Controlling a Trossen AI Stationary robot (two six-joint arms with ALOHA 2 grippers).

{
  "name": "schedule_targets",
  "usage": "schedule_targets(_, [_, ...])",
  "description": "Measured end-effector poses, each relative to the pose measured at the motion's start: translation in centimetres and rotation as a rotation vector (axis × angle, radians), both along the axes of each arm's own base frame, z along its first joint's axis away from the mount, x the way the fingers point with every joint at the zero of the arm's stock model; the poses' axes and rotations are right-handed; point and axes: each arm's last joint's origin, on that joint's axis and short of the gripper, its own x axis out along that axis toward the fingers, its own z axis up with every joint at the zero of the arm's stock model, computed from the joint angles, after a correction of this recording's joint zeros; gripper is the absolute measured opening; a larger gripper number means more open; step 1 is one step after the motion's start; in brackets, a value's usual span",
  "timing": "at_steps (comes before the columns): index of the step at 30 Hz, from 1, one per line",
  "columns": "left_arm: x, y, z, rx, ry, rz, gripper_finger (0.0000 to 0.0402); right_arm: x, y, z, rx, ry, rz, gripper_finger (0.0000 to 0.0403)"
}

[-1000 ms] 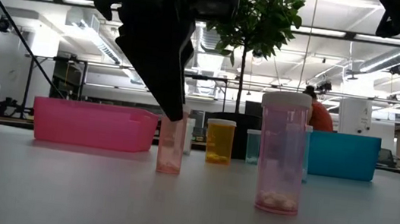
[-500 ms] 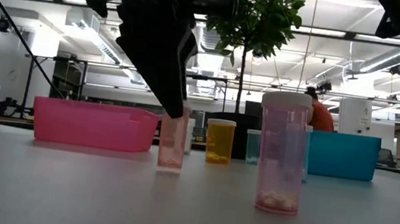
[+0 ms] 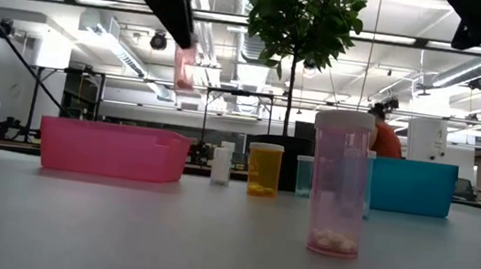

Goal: Pick and place medicine bottles into bin by pill shape (circle, oval)
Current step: Put the small pink pill bottle into the pink bin

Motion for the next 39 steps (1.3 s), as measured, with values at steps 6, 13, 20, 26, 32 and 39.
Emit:
schedule_targets(6, [-3.3, 4.7, 1.2, -0.013, -0.053, 0.132, 0.0102, 0.1, 0.0, -0.2, 0.016, 0.011, 0.004, 0.0018])
schedule_targets(13, [-6.7, 8.8, -0.8, -0.029, -0.034, 0.333, 0.0103, 0.3, 0.0, -0.7, 0.058, 0.051, 0.012, 0.0018])
schedule_targets(20, [-8.4, 10.8, -3.8, -0.045, 0.020, 0.493, 0.0104, 0.3, 0.0, -1.0, 0.094, 0.081, 0.018, 0.0018])
schedule_targets(26, [-9.0, 11.2, -6.4, -0.045, 0.055, 0.523, 0.0104, 0.3, 0.0, -1.0, 0.093, 0.081, 0.018, 0.0018])
schedule_targets(32, [-9.1, 11.9, -7.8, -0.052, 0.069, 0.573, 0.0104, 0.3, 0.0, -1.0, 0.087, 0.081, 0.017, 0.0018])
schedule_targets(39, [-9.1, 12.8, -8.6, -0.076, 0.088, 0.628, 0.0104, 0.3, 0.0, -1.0, 0.086, 0.082, 0.016, 0.0018])
